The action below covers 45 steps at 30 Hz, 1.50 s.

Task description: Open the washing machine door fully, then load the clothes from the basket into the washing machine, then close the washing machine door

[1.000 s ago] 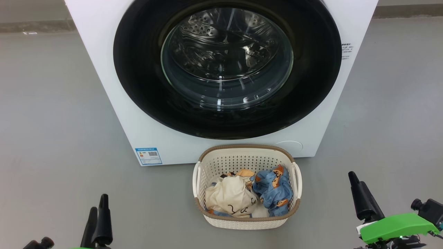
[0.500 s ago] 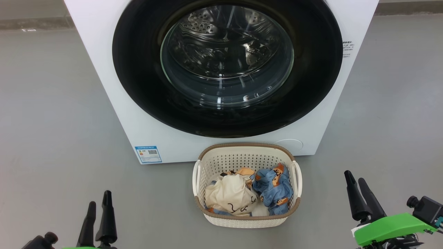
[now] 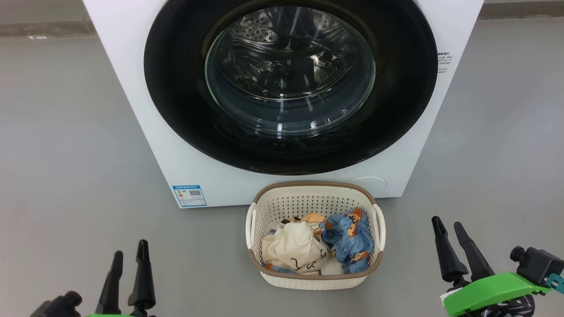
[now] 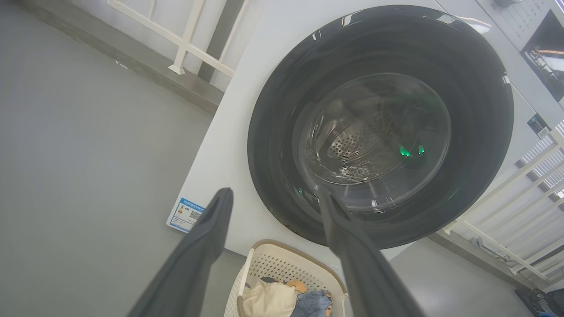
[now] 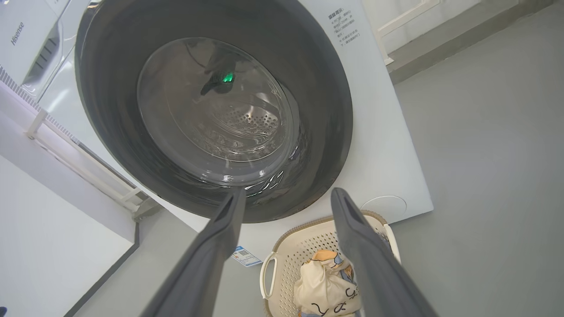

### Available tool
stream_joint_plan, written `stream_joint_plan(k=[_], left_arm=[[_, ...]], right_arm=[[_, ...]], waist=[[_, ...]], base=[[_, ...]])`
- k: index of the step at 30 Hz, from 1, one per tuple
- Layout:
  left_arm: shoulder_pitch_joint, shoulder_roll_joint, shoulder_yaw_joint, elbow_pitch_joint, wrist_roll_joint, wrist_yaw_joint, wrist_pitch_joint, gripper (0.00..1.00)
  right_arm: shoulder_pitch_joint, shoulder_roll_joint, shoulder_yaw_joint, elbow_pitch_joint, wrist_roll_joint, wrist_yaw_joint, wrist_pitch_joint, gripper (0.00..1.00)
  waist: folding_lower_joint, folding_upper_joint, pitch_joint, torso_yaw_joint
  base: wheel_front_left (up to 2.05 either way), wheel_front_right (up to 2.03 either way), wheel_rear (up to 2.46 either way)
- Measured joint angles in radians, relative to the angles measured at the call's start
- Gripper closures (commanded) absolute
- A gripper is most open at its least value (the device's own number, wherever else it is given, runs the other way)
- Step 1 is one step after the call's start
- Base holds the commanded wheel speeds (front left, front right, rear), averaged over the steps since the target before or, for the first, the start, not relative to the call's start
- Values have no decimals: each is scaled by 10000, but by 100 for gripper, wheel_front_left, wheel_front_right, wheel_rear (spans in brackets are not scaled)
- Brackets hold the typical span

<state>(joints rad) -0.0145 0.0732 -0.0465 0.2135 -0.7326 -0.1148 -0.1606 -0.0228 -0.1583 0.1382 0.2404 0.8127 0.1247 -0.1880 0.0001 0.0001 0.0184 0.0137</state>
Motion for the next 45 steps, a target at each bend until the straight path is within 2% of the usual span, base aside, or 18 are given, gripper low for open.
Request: stream_joint_plan(k=[35,45], left_arm=[[4,8,-176,-123,3444,-92,-863,0],[4,19,-119,84,3605,-111,-905,0]], right_arm=[[17,86,-171,-337,-3789,2,-577,0],[238,303,-779,-299,-4307,2,-614,0]], waist=[[0,-1,105,13],[0,0,87,23]], base=[[0,0,0],[0,0,0]])
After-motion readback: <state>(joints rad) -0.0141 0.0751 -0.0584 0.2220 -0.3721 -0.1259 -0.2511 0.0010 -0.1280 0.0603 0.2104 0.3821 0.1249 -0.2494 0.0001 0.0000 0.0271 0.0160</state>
